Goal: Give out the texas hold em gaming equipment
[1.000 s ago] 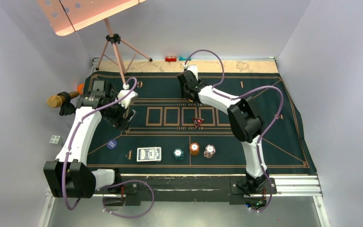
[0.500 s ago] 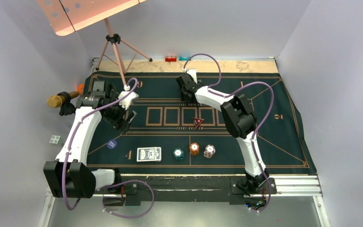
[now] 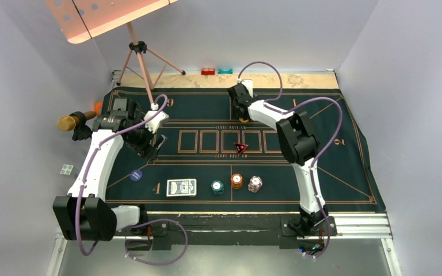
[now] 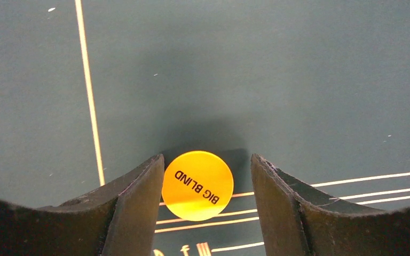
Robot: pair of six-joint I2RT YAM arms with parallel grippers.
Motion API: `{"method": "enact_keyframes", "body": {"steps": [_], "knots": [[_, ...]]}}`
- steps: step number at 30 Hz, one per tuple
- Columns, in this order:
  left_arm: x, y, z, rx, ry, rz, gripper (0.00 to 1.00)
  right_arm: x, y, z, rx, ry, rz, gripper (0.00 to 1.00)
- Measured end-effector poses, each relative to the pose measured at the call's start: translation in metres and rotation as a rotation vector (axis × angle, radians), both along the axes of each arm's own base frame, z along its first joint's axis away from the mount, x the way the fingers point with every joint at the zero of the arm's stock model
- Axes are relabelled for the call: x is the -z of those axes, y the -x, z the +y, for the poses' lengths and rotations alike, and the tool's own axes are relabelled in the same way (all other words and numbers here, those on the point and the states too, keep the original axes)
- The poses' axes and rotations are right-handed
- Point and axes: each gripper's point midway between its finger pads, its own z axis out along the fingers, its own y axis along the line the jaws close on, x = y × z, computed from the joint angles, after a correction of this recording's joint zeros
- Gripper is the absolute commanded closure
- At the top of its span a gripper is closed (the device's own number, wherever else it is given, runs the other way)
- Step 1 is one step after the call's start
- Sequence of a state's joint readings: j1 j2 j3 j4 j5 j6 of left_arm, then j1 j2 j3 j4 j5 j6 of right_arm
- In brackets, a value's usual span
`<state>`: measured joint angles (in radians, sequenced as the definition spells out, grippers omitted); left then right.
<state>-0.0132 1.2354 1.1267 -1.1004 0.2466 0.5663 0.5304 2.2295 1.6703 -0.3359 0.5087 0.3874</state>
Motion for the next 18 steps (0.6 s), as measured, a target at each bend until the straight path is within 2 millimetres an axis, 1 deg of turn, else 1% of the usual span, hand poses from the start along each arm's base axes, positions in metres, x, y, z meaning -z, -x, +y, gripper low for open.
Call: {"method": "enact_keyframes", "body": {"steps": [3,5,7,10,12,15,17,18], "knots": [[0.0,0.0,0.0,0.0,-0.001,0.0,0.0,-0.001,-0.003,-0.008,0.01,0.0,-0.004,0.31],[0.0,-0.001,0.0,-0.001,-0.003,-0.002,0.0,-0.003,0.001,-0.013,0.01,0.006,0.0,0.27],[0.0,-0.001,0.001,0.0,-0.007,-0.004,0.0,-0.007,0.012,-0.016,0.004,0.011,0.007,0.24],[0.0,-0.001,0.002,0.0,-0.009,-0.005,0.0,-0.024,0.03,-0.015,-0.016,0.004,-0.004,0.21],[0.0,-0.001,0.002,-0.001,-0.012,-0.004,0.0,-0.044,0.043,-0.009,-0.04,-0.01,-0.03,0.2],[0.0,-0.001,0.003,-0.002,-0.016,-0.003,0.0,-0.07,0.061,0.008,-0.09,-0.04,-0.079,0.2],[0.0,-0.001,0.003,-0.002,-0.019,-0.002,0.0,-0.077,0.076,0.023,-0.134,-0.057,-0.098,0.2],[0.0,-0.001,0.004,-0.002,-0.02,-0.002,0.0,-0.076,0.085,0.03,-0.16,-0.065,-0.102,0.2]]}}
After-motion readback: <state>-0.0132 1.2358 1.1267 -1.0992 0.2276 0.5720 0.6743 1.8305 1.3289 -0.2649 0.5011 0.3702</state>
